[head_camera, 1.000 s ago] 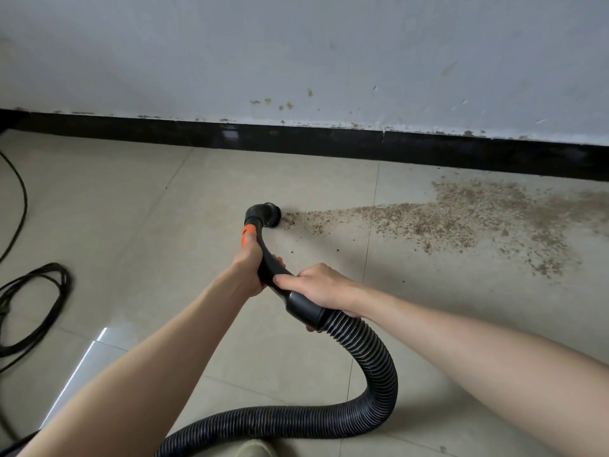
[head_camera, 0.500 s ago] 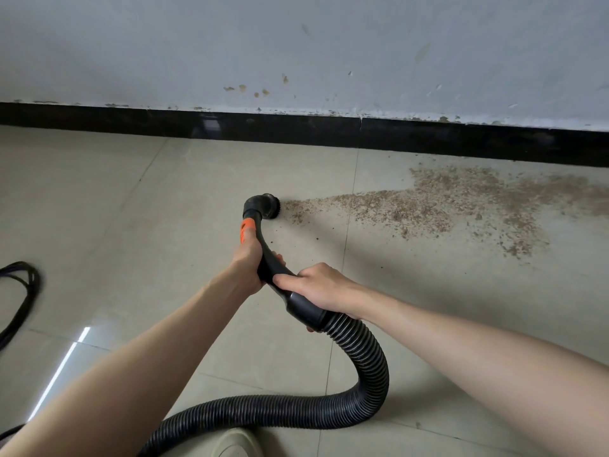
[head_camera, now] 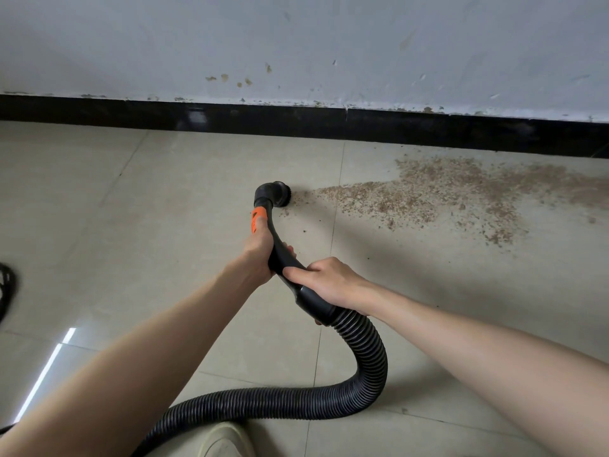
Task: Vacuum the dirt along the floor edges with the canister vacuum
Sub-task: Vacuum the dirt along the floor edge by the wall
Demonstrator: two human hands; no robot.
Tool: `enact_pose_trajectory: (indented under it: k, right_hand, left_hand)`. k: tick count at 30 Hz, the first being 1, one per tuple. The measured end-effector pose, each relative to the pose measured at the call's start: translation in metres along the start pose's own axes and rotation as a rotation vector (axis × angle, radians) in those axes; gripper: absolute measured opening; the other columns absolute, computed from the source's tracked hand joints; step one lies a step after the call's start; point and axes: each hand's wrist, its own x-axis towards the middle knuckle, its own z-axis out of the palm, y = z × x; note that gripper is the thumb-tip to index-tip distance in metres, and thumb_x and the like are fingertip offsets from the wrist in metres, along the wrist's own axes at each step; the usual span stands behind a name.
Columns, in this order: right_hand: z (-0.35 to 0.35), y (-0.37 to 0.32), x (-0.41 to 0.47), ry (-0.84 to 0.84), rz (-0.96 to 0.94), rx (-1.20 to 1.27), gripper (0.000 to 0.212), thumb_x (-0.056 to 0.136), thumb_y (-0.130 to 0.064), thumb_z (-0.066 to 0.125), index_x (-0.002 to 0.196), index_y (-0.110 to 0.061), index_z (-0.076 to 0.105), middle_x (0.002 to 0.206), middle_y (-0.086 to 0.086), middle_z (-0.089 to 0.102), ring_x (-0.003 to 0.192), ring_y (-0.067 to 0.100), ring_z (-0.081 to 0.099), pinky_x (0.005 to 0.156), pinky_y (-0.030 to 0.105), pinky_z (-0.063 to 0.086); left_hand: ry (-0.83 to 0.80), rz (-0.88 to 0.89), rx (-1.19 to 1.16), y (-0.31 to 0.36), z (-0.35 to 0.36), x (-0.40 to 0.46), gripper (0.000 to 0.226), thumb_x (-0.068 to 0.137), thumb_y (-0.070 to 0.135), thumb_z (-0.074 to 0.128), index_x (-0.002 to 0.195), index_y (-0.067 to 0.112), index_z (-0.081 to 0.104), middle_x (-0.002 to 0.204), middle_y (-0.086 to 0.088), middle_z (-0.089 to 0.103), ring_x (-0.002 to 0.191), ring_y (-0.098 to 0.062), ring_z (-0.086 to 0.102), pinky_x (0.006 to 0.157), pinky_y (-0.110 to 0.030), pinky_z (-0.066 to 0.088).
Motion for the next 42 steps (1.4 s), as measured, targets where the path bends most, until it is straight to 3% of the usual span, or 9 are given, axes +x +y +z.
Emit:
enact_pose_trajectory:
  k: [8, 14, 21, 26, 31, 39, 42]
  right_hand:
    - [-0.022, 0.023, -0.010, 0.084, 0.029, 0.040, 0.047, 0.084, -0.055, 0.064, 0.073, -0.010, 0.051, 0.079, 0.015, 0.060, 0.071, 0.032, 0.060, 0.068, 0.042, 0.044]
    - [-0.037, 0.038, -0.017, 0.144, 0.039, 0.092, 0.047, 0.083, -0.054, 0.064, 0.068, -0.011, 0.054, 0.077, 0.014, 0.065, 0.069, 0.033, 0.063, 0.070, 0.044, 0.050]
    - [-0.056, 0.054, -0.025, 0.205, 0.057, 0.117, 0.046, 0.083, -0.056, 0.063, 0.073, -0.011, 0.056, 0.096, 0.023, 0.071, 0.068, 0.032, 0.063, 0.068, 0.040, 0.049]
    - [-0.075, 0.068, -0.029, 0.263, 0.079, 0.104, 0.046, 0.083, -0.055, 0.063, 0.069, -0.012, 0.055, 0.079, 0.016, 0.070, 0.064, 0.032, 0.064, 0.069, 0.043, 0.055]
    - [-0.088, 0.080, -0.031, 0.303, 0.079, 0.112, 0.047, 0.084, -0.056, 0.062, 0.071, -0.011, 0.058, 0.087, 0.019, 0.072, 0.065, 0.032, 0.063, 0.069, 0.043, 0.054]
    - [-0.113, 0.089, -0.021, 0.339, 0.065, 0.136, 0.046, 0.086, -0.052, 0.063, 0.065, -0.012, 0.053, 0.073, 0.013, 0.065, 0.066, 0.031, 0.061, 0.075, 0.047, 0.055]
    - [-0.126, 0.091, -0.010, 0.326, 0.047, 0.141, 0.045, 0.086, -0.051, 0.064, 0.066, -0.012, 0.052, 0.073, 0.012, 0.065, 0.063, 0.030, 0.061, 0.067, 0.042, 0.051]
  left_hand:
    - [-0.058, 0.013, 0.052, -0.010, 0.037, 0.002, 0.064, 0.087, 0.070, 0.042, 0.089, 0.007, 0.045, 0.063, -0.009, 0.051, 0.051, -0.023, 0.053, 0.049, -0.030, 0.044]
    - [-0.107, 0.034, 0.111, -0.014, 0.065, 0.001, 0.058, 0.090, 0.067, 0.041, 0.096, 0.010, 0.043, 0.062, -0.010, 0.050, 0.051, -0.024, 0.052, 0.049, -0.031, 0.045]
    - [-0.153, 0.049, 0.184, -0.020, 0.097, 0.001, 0.066, 0.089, 0.070, 0.039, 0.111, 0.008, 0.045, 0.063, -0.011, 0.054, 0.051, -0.024, 0.055, 0.050, -0.032, 0.046]
    - [-0.200, 0.029, 0.197, -0.027, 0.124, 0.003, 0.068, 0.087, 0.072, 0.040, 0.108, 0.007, 0.046, 0.066, -0.009, 0.053, 0.050, -0.023, 0.056, 0.050, -0.030, 0.047]
    - [-0.235, 0.042, 0.221, -0.031, 0.147, 0.005, 0.068, 0.087, 0.071, 0.039, 0.115, 0.010, 0.044, 0.066, -0.010, 0.053, 0.047, -0.022, 0.055, 0.049, -0.030, 0.048]
    - [-0.217, 0.065, 0.248, -0.026, 0.178, 0.013, 0.064, 0.089, 0.068, 0.040, 0.110, 0.007, 0.045, 0.063, -0.011, 0.056, 0.049, -0.023, 0.057, 0.053, -0.031, 0.051]
    - [-0.198, 0.078, 0.225, -0.022, 0.188, 0.025, 0.065, 0.090, 0.068, 0.038, 0.108, 0.006, 0.047, 0.065, -0.011, 0.057, 0.052, -0.023, 0.058, 0.055, -0.031, 0.051]
